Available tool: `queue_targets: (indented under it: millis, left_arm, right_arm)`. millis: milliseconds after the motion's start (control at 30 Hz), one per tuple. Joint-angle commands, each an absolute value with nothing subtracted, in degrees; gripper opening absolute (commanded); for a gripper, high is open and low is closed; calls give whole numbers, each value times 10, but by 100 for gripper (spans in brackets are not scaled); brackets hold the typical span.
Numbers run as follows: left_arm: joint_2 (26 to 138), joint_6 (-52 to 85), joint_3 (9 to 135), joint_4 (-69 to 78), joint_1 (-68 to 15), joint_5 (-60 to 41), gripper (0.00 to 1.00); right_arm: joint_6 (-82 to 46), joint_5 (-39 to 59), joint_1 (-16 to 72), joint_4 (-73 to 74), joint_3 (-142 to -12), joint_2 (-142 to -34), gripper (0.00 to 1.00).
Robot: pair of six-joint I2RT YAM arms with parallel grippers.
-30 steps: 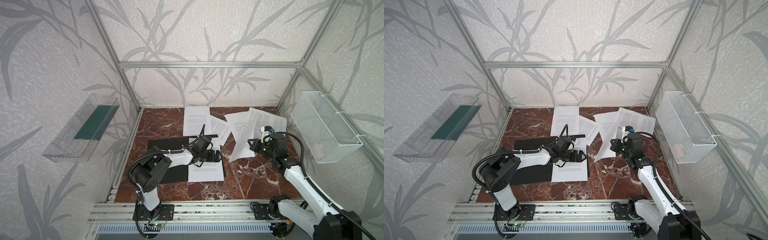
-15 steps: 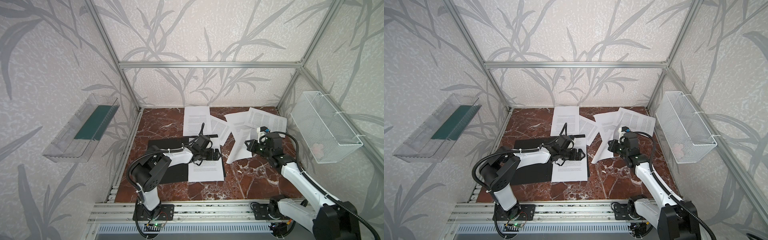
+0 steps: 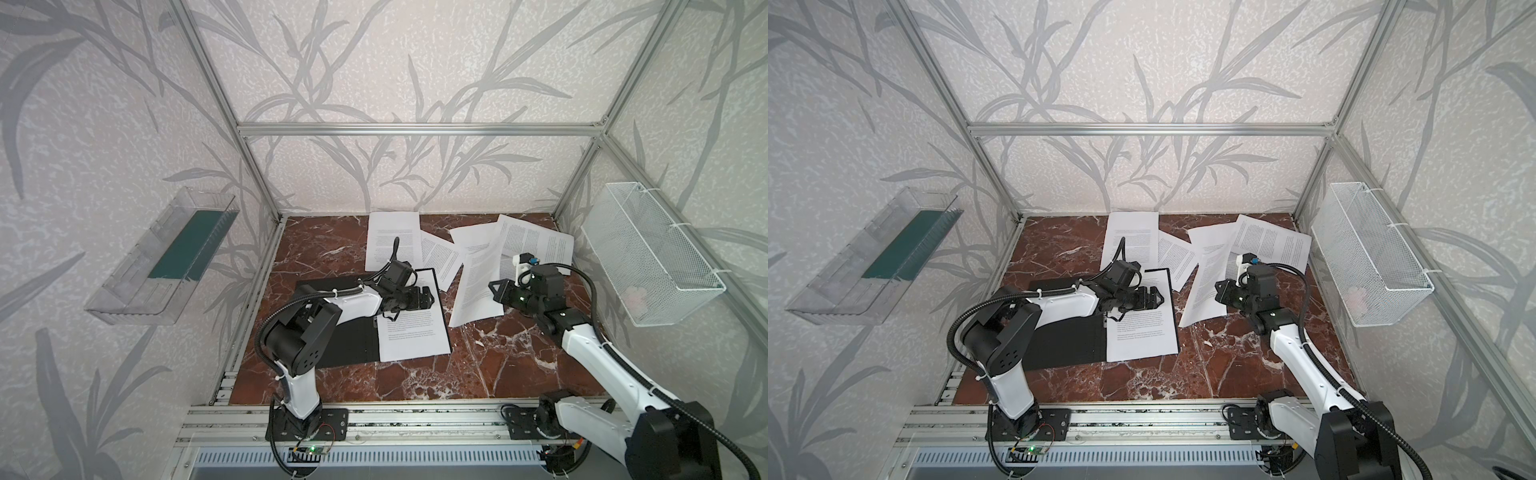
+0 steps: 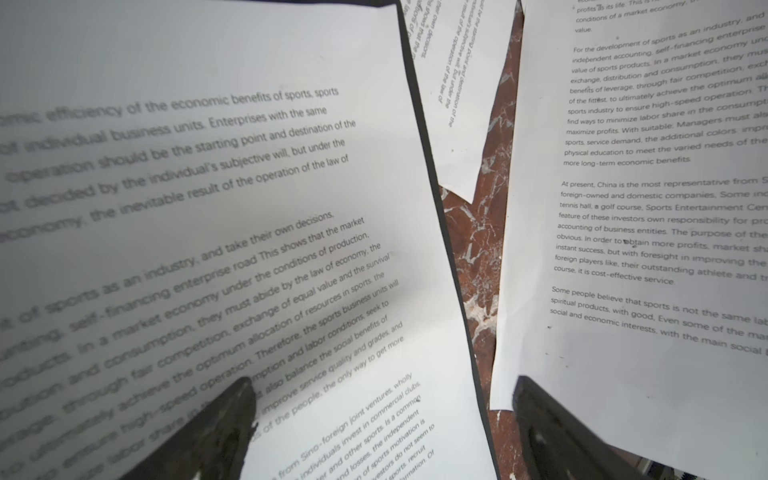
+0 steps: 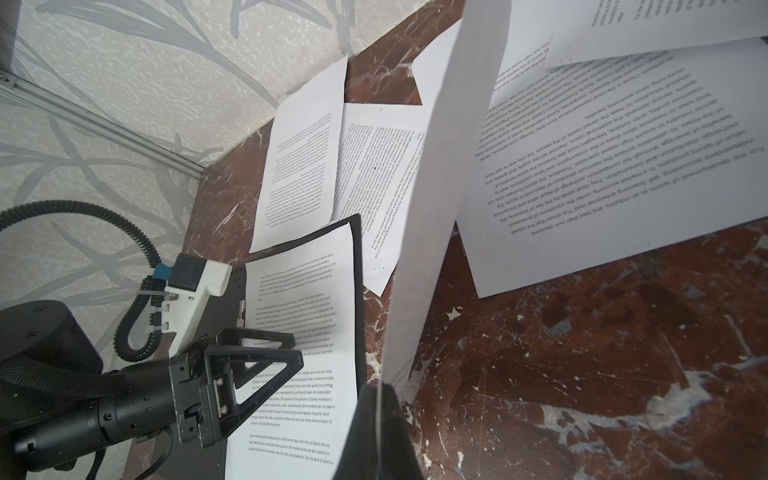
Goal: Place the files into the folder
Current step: 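Lay the sheet over the folder with the left gripper while the right holds another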
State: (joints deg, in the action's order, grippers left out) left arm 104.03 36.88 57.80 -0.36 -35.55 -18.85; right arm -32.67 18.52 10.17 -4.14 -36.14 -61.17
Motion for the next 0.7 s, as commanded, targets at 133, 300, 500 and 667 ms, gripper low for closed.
queue_targets:
  millis: [133,300,500,667]
  left_arm:
    - [1052,359,609,-21,-356,-219,97]
    - [1021,359,606,-35,-357,-205,97]
    - [985,366,560,-30,-376,-191,97]
    - [972,380,524,-8,-394,-190,97]
  right_arm:
    - [-316,196,105,-38,-375,-613,0]
    - [-316,196,105,-38,-376,-614,0]
    - [-315,196,105,-40,-377,-612,0]
    - [-315,198,105,-39,-376,-614,0]
